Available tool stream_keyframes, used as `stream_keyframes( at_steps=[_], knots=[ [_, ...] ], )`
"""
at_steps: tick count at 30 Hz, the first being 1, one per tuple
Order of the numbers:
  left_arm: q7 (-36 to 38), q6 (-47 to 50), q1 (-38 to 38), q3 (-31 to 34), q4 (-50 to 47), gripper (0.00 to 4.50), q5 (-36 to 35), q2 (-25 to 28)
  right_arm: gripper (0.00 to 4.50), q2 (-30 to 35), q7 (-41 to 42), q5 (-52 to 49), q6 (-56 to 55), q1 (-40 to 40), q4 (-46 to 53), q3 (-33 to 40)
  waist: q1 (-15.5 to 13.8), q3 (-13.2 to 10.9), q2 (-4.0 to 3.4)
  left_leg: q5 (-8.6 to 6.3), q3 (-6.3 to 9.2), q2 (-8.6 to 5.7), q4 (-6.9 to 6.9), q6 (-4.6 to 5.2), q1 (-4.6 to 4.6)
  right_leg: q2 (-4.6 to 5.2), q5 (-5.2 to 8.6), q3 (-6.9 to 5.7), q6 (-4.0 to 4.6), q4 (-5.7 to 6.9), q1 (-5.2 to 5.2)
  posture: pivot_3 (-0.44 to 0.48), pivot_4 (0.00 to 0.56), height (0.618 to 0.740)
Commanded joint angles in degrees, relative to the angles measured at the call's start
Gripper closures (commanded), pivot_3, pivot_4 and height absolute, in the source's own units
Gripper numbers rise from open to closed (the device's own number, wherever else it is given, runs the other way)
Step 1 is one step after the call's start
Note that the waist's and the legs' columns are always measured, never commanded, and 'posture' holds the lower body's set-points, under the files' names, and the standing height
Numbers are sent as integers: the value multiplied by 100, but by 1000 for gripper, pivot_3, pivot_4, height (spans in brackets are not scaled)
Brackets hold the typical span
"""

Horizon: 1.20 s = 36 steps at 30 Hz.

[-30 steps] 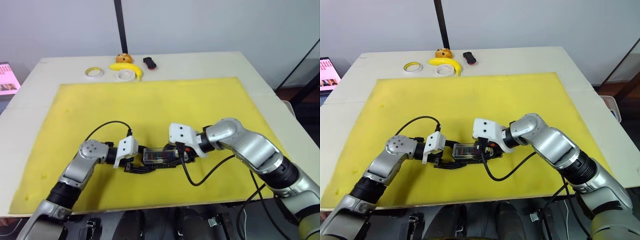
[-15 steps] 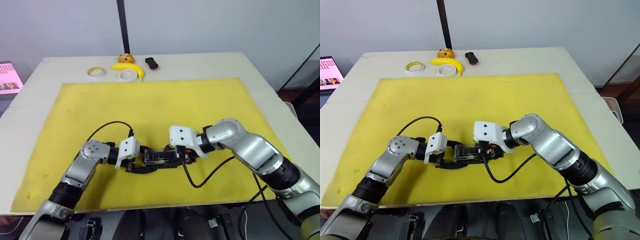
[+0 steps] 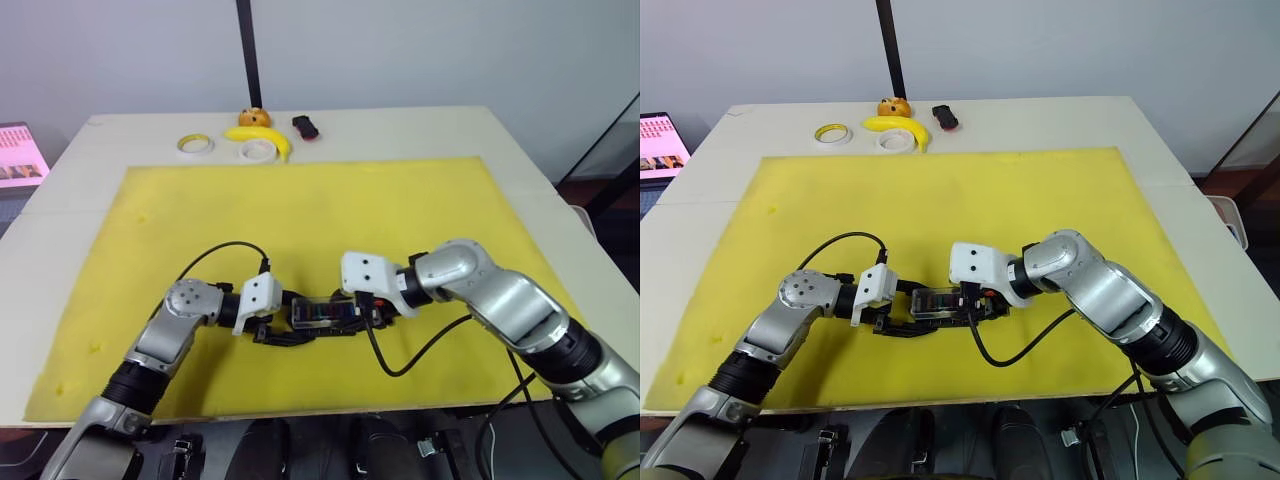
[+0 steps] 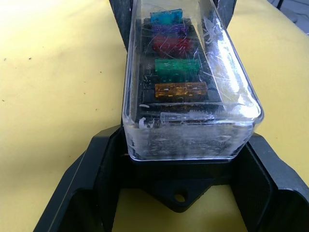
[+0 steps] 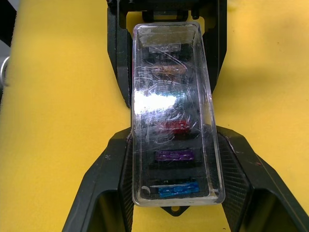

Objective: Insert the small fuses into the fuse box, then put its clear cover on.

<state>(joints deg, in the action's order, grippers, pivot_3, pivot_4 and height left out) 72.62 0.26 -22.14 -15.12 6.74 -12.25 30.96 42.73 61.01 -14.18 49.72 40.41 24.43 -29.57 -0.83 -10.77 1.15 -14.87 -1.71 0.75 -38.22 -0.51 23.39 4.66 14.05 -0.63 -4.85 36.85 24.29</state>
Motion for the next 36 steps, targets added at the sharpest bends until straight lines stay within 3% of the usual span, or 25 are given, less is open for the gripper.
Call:
stream_keyframes(
  at_steps=[1, 19, 28, 32, 36],
  knots=[
    [-208, -16, -97, 8, 191, 1940, 184, -44, 2781, 99, 44, 29, 164, -217, -5, -146, -1, 0, 0, 0, 0, 0, 0, 0, 0, 0, 1, 0, 1, 0, 0, 0, 150, 740],
    [-186, -83, -46, -30, 167, 1940, 200, -5, 2781, -34, 158, -268, 178, -124, 40, 286, -4, 2, 0, 0, 2, -3, 0, 0, 0, 2, 1, 0, 2, -1, -2, 0, 150, 740],
    [-212, -100, -38, -23, 155, 1940, 195, -18, 2781, 60, 197, -201, 197, -192, 113, 83, -5, 2, 0, 0, 2, -3, 0, 0, 1, 2, 1, 0, 2, -1, -1, 0, 150, 740],
    [-224, -94, -18, -24, 120, 1940, 200, -12, 996, 75, 162, -132, 151, -183, 84, 42, 9, 2, 0, 0, 1, -3, 0, 0, 1, 2, 2, 0, 3, -1, 0, 0, 150, 740],
    [-230, -98, -13, -26, 116, 1940, 210, -24, 996, 70, 163, -100, 73, -172, 75, 55, 7, 2, 0, 0, 2, -1, 0, 1, -1, 1, 3, -1, 6, 0, 0, 0, 150, 740]
  ],
)
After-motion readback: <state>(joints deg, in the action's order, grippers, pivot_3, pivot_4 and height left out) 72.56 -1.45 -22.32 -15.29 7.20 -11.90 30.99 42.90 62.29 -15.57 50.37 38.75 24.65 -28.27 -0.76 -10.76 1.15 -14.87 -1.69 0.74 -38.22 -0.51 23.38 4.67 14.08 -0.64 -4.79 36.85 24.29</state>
